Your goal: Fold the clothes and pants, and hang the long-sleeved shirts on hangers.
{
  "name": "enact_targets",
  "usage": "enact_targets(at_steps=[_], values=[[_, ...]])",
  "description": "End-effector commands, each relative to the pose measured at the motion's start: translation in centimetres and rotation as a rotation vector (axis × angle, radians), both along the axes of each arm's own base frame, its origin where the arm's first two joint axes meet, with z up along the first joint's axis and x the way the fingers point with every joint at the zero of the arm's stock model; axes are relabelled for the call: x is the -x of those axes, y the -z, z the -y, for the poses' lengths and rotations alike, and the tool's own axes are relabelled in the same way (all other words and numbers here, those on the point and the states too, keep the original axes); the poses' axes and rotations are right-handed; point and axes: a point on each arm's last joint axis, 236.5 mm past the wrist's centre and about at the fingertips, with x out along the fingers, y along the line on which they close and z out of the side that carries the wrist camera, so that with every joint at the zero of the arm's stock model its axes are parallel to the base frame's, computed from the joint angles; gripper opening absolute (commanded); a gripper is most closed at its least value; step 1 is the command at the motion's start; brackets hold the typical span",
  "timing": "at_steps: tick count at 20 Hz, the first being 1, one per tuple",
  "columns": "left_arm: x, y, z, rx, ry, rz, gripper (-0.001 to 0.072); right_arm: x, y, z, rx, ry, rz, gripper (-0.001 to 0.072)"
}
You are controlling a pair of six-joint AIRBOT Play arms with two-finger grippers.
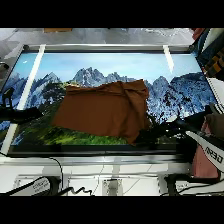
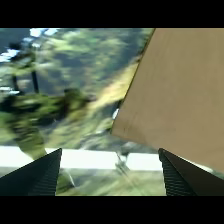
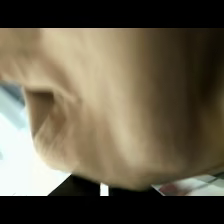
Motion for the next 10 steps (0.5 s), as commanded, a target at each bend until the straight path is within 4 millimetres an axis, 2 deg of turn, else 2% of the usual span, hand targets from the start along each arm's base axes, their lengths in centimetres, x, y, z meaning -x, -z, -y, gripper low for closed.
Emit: enact_targets(at_steps=[1,3,6,10], values=[[0.3,1.0,0.8,0.048,-0.010,-0.027,0.0694,-4.6,-3.6,1.1,0.073,0.085,0.206,0.0016],[0.2,1.3,1.9,0.108,-0.027,-0.023,0.0694,-7.1,-5.9,3.6,0.195,0.128,0.359,0.0015],[1.1,2.8,4.0,0.168,-0.007,-0.045,0.0693,-8.7,-8.8,6.7,0.330,0.176,0.505,0.0015],[3.7,6.5,8.2,0.208,0.085,-0.147,0.0693,-8.7,-9.6,6.9,0.339,0.178,0.530,0.0016]])
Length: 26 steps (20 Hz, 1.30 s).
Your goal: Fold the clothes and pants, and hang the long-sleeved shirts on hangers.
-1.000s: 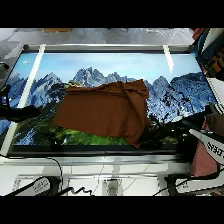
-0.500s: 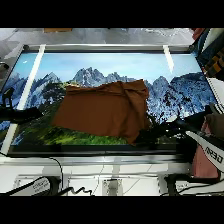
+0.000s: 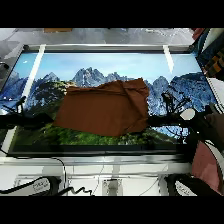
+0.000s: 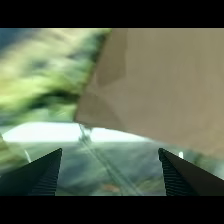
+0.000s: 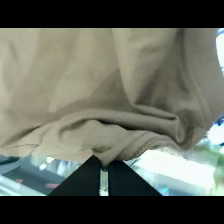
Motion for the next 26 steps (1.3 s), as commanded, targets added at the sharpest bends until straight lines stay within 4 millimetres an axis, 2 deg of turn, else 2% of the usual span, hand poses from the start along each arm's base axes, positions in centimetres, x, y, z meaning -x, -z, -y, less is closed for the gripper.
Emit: enact_targets(at_steps=[1,4,5,6,7,8,10,12,13,14,15,16,17,18,20,21,23,25,26], values=[[1.5,3.0,3.3,0.030,0.068,-0.053,0.0693,-0.9,-1.2,1.1,0.045,0.030,0.062,0.0016],[-0.6,4.7,3.9,0.025,0.005,-0.021,0.0692,-0.8,-1.2,1.1,0.044,0.029,0.061,0.0016],[-1.5,5.0,4.0,0.038,-0.030,-0.006,0.0671,-0.8,-1.2,1.1,0.044,0.029,0.061,0.0016],[-2.1,5.3,4.0,0.047,-0.058,0.004,0.0618,-0.8,-1.2,1.1,0.043,0.029,0.061,0.0016],[-2.5,5.7,3.9,0.051,-0.078,0.009,0.0541,-0.8,-1.2,1.1,0.043,0.029,0.061,0.0016],[-2.9,5.8,3.8,0.051,-0.095,0.015,0.0426,-0.8,-1.2,1.1,0.043,0.030,0.061,0.0016],[-4.1,5.4,3.3,0.047,-0.138,0.056,0.0035,-0.9,-1.2,1.2,0.046,0.030,0.065,0.0016],[-5.9,3.6,2.6,0.030,-0.140,0.117,0.0015,-1.2,-1.5,1.4,0.058,0.029,0.079,0.0016],[-7.2,1.7,2.2,0.016,-0.126,0.168,0.0015,-1.6,-2.1,1.6,0.070,0.023,0.094,0.0016],[-8.4,-0.6,1.9,0.000,-0.098,0.229,0.0015,-2.2,-3.1,1.5,0.071,0.015,0.113,0.0016],[-9.8,-3.8,1.6,-0.024,-0.074,0.308,0.0014,-2.9,-4.6,1.4,0.068,0.008,0.140,0.0016],[-11.1,-7.3,1.1,-0.050,-0.066,0.390,0.0014,-3.8,-6.7,1.2,0.066,-0.002,0.181,0.0016],[-12.3,-11.6,0.7,-0.083,-0.061,0.489,0.0015,-4.8,-9.2,1.1,0.063,-0.006,0.235,0.0016],[-12.9,-16.3,0.5,-0.120,-0.055,0.594,0.0015,-5.8,-12.4,1.0,0.061,-0.006,0.309,0.0016],[-12.7,-25.5,0.4,-0.194,-0.052,0.794,0.0014,-7.0,-19.8,1.0,0.059,-0.001,0.485,0.0016],[-11.9,-30.7,0.4,-0.240,-0.064,0.913,0.0015,-6.9,-24.0,1.0,0.058,0.002,0.581,0.0016],[-8.9,-40.6,0.2,-0.340,-0.130,1.163,0.0015,-5.3,-32.1,1.0,0.055,0.008,0.766,0.0016],[-3.7,-49.4,0.1,-0.433,-0.235,1.414,0.0015,-1.7,-39.9,1.1,0.054,0.013,0.958,0.0016],[-0.5,-53.3,0.2,-0.472,-0.289,1.534,0.0015,0.2,-42.9,1.3,0.060,0.017,1.037,0.0016]])
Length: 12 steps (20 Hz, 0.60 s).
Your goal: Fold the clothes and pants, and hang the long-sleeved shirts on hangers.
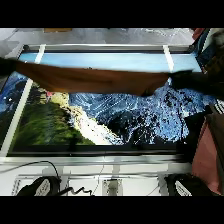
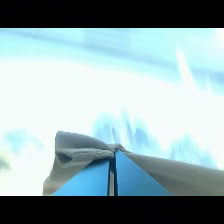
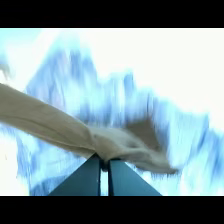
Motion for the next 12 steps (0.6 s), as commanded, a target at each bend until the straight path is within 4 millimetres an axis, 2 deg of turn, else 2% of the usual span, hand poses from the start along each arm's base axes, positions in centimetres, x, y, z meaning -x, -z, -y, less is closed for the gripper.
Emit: enact_targets(at_steps=[1,2,4,6,7,9,11,12], values=[[10.7,-15.1,0.4,-0.085,-0.152,0.466,0.0015,7.1,-12.6,0.4,0.014,0.010,0.320,0.0016],[13.7,-17.4,1.0,-0.100,-0.170,0.548,0.0015,9.1,-14.6,0.6,0.016,0.014,0.381,0.0016],[18.0,-19.5,2.3,-0.157,-0.190,0.630,0.0015,12.9,-17.8,0.6,0.012,0.015,0.483,0.0015],[20.7,-20.3,3.4,-0.195,-0.194,0.668,0.0015,15.7,-20.1,0.9,0.002,0.026,0.570,0.0015],[21.4,-20.5,3.7,-0.204,-0.194,0.678,0.0015,16.3,-20.9,1.1,-0.003,0.037,0.603,0.0015],[21.0,-20.1,3.6,-0.211,-0.194,0.662,0.0015,15.7,-21.2,1.5,-0.002,0.056,0.617,0.0015],[18.4,-18.0,3.0,-0.209,-0.179,0.577,0.0014,13.1,-21.0,2.0,-0.004,0.078,0.604,0.0014],[16.2,-16.0,2.9,-0.198,-0.150,0.497,0.0014,11.2,-20.7,2.1,-0.011,0.088,0.592,0.0014]])
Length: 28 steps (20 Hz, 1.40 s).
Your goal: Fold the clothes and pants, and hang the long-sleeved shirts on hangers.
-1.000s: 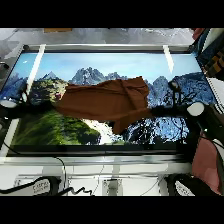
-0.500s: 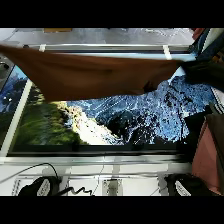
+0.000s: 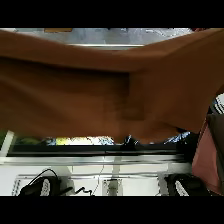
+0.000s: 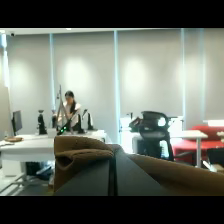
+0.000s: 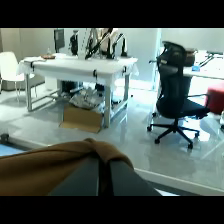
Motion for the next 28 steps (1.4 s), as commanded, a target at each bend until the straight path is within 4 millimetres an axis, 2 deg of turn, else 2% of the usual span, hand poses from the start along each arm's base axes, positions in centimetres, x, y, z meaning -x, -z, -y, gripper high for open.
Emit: enact_targets(at_steps=[1,2,3,5,7,10,11,13,15,16,19,21,23,25,28], values=[[-4.4,5.0,0.1,0.008,0.054,-0.200,0.0014,-4.6,0.5,0.7,-0.019,0.032,-0.018,0.0014],[-7.2,8.6,0.2,0.043,0.106,-0.337,0.0014,-7.4,2.5,0.5,-0.018,0.029,-0.089,0.0014],[-9.7,12.5,0.3,0.082,0.155,-0.478,0.0014,-10.7,5.8,0.2,-0.011,0.018,-0.200,0.0014],[-14.4,21.4,-0.1,0.159,0.236,-0.758,0.0015,-16.6,13.8,-0.5,0.003,-0.006,-0.446,0.0015],[-18.8,28.7,-1.1,0.269,0.279,-0.929,0.0015,-21.5,21.7,-0.8,0.018,-0.018,-0.646,0.0016],[-24.0,39.6,-1.3,0.465,0.361,-1.140,0.0015,-26.9,32.7,-0.9,0.015,-0.016,-0.867,0.0016],[-25.3,43.4,-0.7,0.528,0.389,-1.202,0.0015,-28.2,35.8,-0.8,0.011,-0.010,-0.916,0.0016],[-27.1,49.0,0.2,0.611,0.437,-1.273,0.0015,-30.6,41.0,-0.5,-0.001,0.013,-0.976,0.0017],[-28.4,52.2,0.6,0.651,0.463,-1.279,0.0015,-32.4,44.8,0.0,-0.013,0.040,-1.001,0.0016],[-29.0,53.1,0.2,0.641,0.451,-1.269,0.0014,-33.1,46.1,0.2,-0.017,0.054,-1.003,0.0016],[-30.1,53.8,-1.5,0.617,0.375,-1.233,0.0014,-34.1,48.3,0.6,-0.019,0.076,-1.009,0.0016],[-29.9,54.2,-1.6,0.587,0.368,-1.250,0.0014,-34.0,49.0,0.8,0.000,0.080,-1.020,0.0016],[-28.0,55.8,-0.3,0.485,0.395,-1.357,0.0013,-33.2,50.0,1.5,0.066,0.088,-1.055,0.0016],[-25.0,57.9,0.5,0.438,0.399,-1.518,0.0013,-31.1,51.6,2.2,0.159,0.082,-1.146,0.0015],[-21.3,59.8,-0.3,0.342,0.331,-1.704,0.0013,-27.8,53.5,3.3,0.263,0.070,-1.285,0.0016]])
